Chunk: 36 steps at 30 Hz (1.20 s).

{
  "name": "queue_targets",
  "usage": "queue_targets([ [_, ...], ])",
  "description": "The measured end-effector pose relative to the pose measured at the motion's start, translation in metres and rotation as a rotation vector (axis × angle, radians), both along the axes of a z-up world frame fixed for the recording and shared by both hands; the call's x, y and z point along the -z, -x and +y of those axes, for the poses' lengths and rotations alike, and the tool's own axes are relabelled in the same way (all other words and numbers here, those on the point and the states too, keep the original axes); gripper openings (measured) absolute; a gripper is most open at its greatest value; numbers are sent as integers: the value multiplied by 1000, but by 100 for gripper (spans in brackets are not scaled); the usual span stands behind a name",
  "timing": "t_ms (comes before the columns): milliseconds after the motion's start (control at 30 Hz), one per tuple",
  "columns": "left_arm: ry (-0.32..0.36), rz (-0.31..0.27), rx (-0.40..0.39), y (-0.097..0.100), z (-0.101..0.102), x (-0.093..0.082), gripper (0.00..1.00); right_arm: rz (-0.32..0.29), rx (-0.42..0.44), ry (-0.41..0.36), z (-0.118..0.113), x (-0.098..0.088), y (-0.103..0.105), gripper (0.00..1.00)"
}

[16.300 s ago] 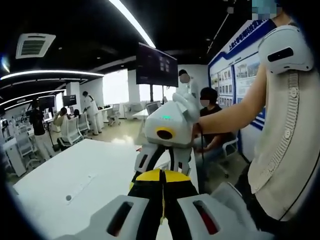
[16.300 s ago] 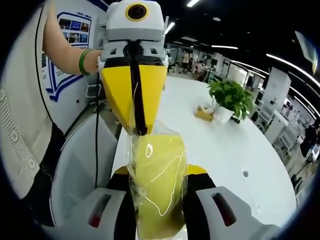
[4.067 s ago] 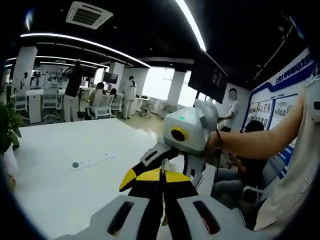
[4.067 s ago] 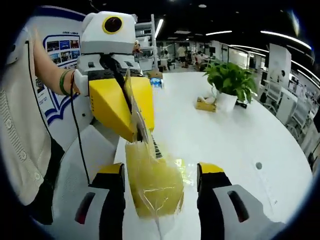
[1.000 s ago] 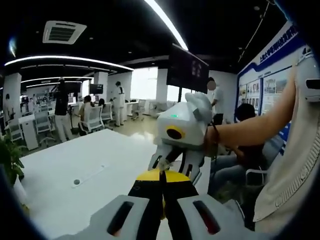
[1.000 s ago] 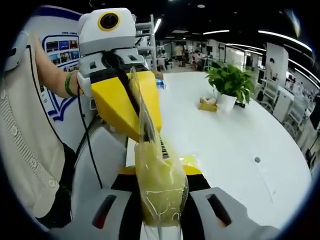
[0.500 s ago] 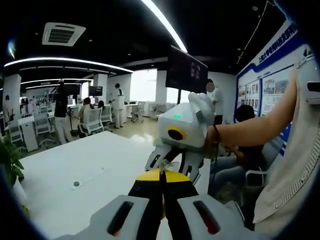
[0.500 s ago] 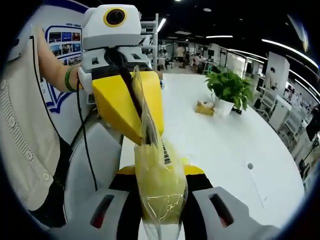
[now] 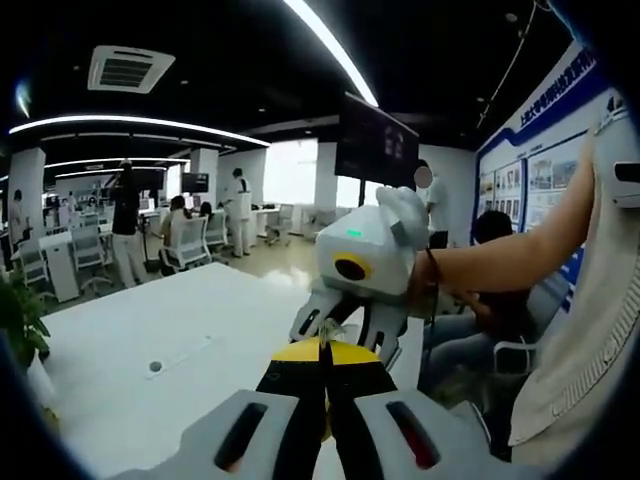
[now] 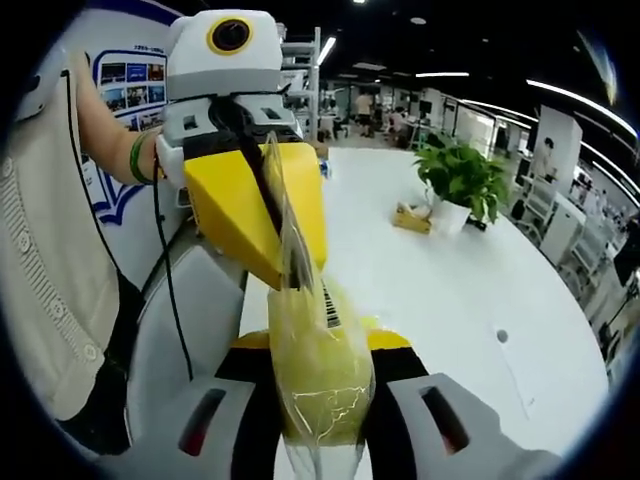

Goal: Compare the silicone blocks by pressing each to a similar depth, holding the contact briefly, and releasing to observe deformation and rebound differences across the visible hardness samples.

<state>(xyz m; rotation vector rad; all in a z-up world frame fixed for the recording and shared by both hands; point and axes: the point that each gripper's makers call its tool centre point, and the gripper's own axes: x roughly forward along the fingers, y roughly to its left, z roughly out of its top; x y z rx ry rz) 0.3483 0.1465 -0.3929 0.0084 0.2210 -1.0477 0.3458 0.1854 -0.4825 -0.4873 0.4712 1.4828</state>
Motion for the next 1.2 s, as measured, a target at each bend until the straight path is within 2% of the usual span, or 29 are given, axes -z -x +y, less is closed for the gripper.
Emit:
queue_targets([
  [600,19,26,-24,-3,7,8,0,23,-21,26,6,10,-2,26],
  [1200,40,100,-35,-10,14,31,0,93,-19,41,10,34,-4,29],
])
